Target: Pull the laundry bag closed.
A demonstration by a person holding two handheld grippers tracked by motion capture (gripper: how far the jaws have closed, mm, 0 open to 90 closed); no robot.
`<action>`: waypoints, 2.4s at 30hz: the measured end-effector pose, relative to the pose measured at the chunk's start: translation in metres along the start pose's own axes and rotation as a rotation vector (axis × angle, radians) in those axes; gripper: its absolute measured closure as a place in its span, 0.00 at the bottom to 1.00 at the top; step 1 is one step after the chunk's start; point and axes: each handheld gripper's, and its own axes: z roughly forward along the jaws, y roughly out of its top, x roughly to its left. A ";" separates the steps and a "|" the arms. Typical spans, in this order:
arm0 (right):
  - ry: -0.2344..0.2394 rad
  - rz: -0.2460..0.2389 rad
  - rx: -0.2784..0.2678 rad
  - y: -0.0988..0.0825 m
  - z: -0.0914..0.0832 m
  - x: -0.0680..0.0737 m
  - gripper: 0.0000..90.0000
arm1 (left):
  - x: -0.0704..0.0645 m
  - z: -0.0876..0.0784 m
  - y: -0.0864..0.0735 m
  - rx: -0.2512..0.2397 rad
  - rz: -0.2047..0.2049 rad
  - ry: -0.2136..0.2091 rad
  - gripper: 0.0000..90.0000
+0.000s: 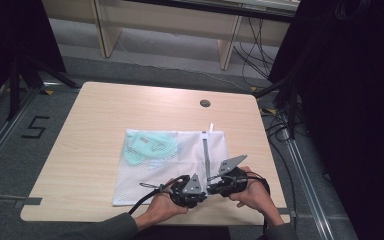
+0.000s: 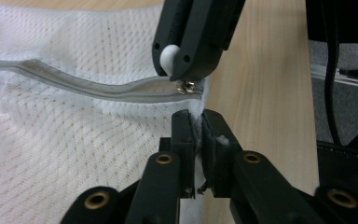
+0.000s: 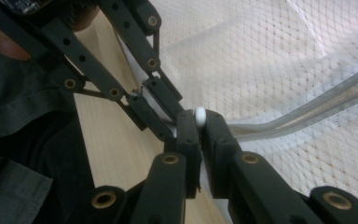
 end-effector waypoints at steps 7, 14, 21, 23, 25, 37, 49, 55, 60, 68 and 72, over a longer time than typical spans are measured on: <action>-0.012 0.009 0.000 0.001 0.000 0.001 0.96 | 0.000 -0.001 -0.001 0.009 0.021 0.015 0.97; -0.014 0.005 0.006 0.000 0.000 -0.001 0.96 | -0.002 -0.001 -0.001 0.010 0.027 0.012 0.98; -0.005 0.007 0.022 -0.001 0.004 -0.004 0.96 | -0.002 0.000 -0.002 0.032 0.053 0.014 0.99; -0.006 0.005 0.032 -0.001 0.006 -0.005 0.96 | -0.003 0.000 -0.003 0.033 0.058 0.019 0.99; -0.010 0.010 0.036 -0.001 0.008 -0.005 0.96 | -0.003 0.001 -0.003 0.033 0.056 0.016 0.99; -0.014 0.030 0.067 -0.002 0.015 -0.010 0.96 | -0.003 -0.001 -0.005 0.042 0.052 0.006 0.99; -0.035 0.025 0.065 -0.002 0.019 -0.017 0.96 | -0.004 -0.002 -0.006 0.027 0.028 -0.010 0.99; -0.061 0.022 0.071 -0.001 0.022 -0.023 0.96 | -0.005 -0.002 -0.006 0.034 0.036 -0.016 0.99; -0.066 0.025 0.067 -0.002 0.023 -0.027 0.96 | -0.006 -0.002 -0.006 0.038 0.032 -0.028 0.99; -0.076 0.021 0.062 0.000 0.026 -0.032 0.96 | -0.007 -0.002 -0.007 0.038 0.035 -0.033 0.99; -0.079 0.013 0.056 0.002 0.028 -0.035 0.96 | -0.007 -0.002 -0.007 0.040 0.028 -0.035 0.99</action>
